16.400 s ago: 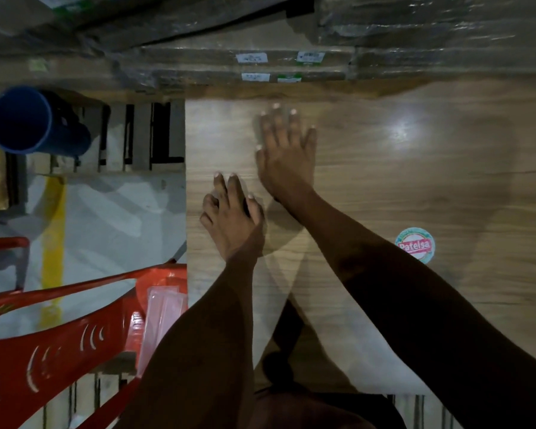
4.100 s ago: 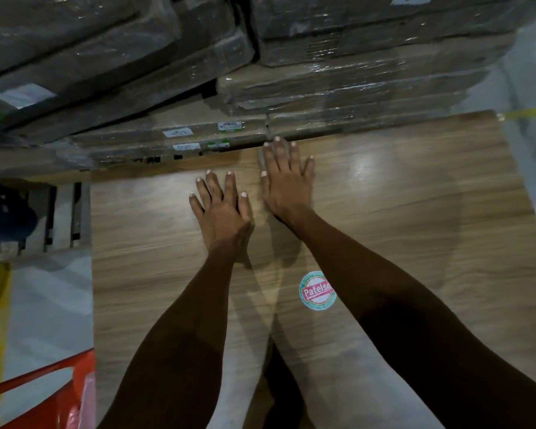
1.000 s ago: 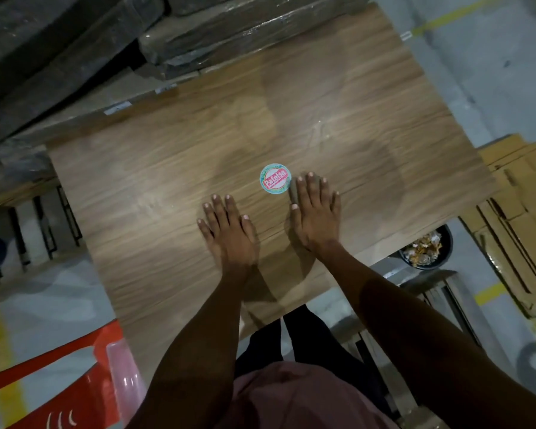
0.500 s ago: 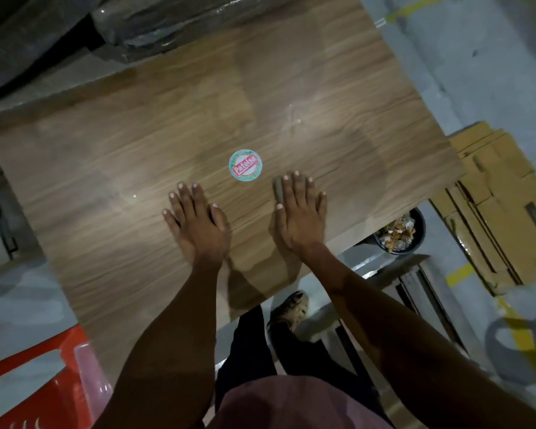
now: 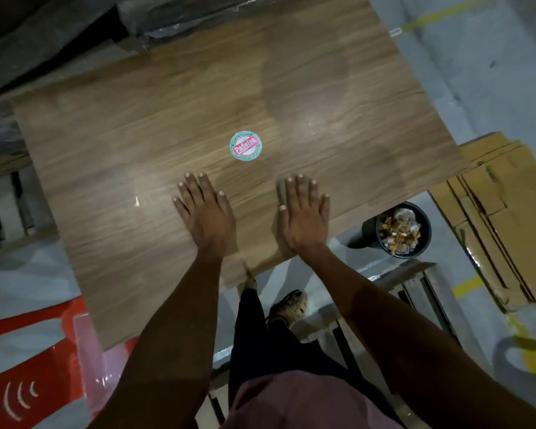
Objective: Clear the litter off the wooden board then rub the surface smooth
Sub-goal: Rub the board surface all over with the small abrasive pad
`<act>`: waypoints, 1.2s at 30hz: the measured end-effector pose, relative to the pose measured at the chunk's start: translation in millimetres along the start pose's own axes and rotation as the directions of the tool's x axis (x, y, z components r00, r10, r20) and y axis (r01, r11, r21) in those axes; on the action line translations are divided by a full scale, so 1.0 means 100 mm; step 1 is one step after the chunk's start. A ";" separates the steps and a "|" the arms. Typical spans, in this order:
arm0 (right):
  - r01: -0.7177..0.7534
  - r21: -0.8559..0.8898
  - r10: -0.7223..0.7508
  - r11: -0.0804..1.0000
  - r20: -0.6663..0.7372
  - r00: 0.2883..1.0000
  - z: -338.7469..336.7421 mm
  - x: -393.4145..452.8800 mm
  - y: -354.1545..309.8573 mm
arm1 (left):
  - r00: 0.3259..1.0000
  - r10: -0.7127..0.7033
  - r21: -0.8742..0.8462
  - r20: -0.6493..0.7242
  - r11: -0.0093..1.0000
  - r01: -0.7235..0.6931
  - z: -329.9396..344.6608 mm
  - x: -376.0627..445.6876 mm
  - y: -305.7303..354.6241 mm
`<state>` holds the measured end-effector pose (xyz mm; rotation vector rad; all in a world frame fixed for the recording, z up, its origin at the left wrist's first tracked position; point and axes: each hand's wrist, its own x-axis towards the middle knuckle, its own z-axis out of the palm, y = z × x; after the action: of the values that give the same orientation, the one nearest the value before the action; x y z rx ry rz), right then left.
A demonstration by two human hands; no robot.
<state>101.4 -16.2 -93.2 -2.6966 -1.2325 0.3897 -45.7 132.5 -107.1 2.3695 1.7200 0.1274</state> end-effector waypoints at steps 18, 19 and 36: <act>0.067 0.015 -0.068 0.998 0.093 0.993 -0.06 -0.61 0.35 | 0.990 0.116 0.044 0.080 0.992 -0.120 0.02 -1.19 -0.02; 0.050 0.028 -0.053 0.998 0.103 0.993 -0.07 -0.63 0.34 | 0.991 0.106 0.047 0.085 0.993 -0.110 0.03 -1.22 -0.01; -0.047 0.015 0.044 0.999 0.152 0.987 -0.29 -0.62 0.78 | 0.984 0.093 0.081 0.154 0.991 -0.106 -0.02 -1.22 0.37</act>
<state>127.1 -115.4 -73.9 -2.7269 -1.1996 0.6203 -49.6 6.2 -90.8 2.4592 1.5704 -0.1114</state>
